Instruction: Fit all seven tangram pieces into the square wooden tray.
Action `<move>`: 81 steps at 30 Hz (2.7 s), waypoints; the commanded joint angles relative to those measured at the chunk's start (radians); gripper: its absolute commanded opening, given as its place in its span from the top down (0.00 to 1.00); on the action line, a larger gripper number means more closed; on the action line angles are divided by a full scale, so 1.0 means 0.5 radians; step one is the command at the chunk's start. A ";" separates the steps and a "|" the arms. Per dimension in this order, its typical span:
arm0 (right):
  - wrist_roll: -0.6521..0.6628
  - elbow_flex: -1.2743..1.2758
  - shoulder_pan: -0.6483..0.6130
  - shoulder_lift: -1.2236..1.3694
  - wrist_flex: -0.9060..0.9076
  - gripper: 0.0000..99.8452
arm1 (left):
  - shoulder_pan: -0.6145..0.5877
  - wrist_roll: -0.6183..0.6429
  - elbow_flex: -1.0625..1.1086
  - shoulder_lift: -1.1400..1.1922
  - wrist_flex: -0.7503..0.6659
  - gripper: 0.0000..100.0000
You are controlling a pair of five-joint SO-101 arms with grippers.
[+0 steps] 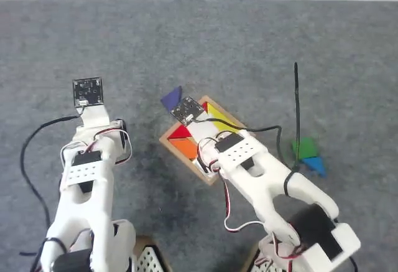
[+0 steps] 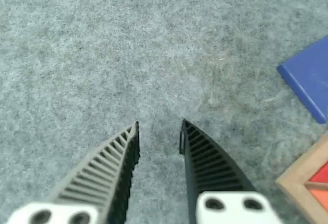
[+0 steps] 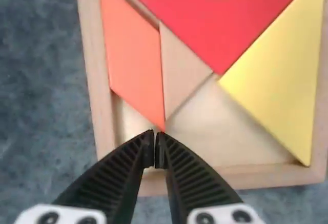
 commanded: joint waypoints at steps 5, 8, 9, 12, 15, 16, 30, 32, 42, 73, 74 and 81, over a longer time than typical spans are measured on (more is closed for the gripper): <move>0.071 -0.393 -0.023 0.321 -0.002 0.97 | 0.015 -0.015 -0.017 0.003 -0.049 0.88; 0.074 -0.448 -0.023 0.345 0.048 0.97 | 0.018 -0.015 -0.017 0.003 -0.049 0.88; 0.074 -0.445 -0.023 0.336 0.048 0.97 | 0.018 -0.015 -0.017 0.003 -0.049 0.88; 0.074 -0.408 -0.023 0.269 0.048 0.97 | 0.018 -0.015 -0.020 0.003 -0.049 0.88; 0.058 -0.285 -0.014 0.133 0.023 0.97 | 0.018 -0.015 -0.020 0.003 -0.049 0.88; 0.055 -0.236 -0.008 0.072 0.020 0.97 | 0.018 -0.015 -0.020 0.003 -0.049 0.88; -0.810 0.040 0.336 -0.428 0.041 0.91 | 0.015 -0.015 -0.017 0.003 -0.049 0.88; -0.973 0.040 0.336 -0.367 0.094 0.82 | 0.015 -0.015 -0.017 0.003 -0.049 0.88; -1.393 0.037 0.336 -0.259 0.130 0.72 | 0.015 -0.015 -0.017 0.003 -0.049 0.88; 0.034 -0.423 0.922 0.005 0.305 0.95 | 0.015 -0.015 -0.014 0.003 -0.049 0.88; 0.120 -0.494 0.925 0.023 0.361 0.95 | 0.015 -0.015 -0.014 0.003 -0.049 0.88; 0.270 -0.663 0.907 0.170 0.422 0.95 | 0.015 -0.015 -0.014 0.003 -0.049 0.88</move>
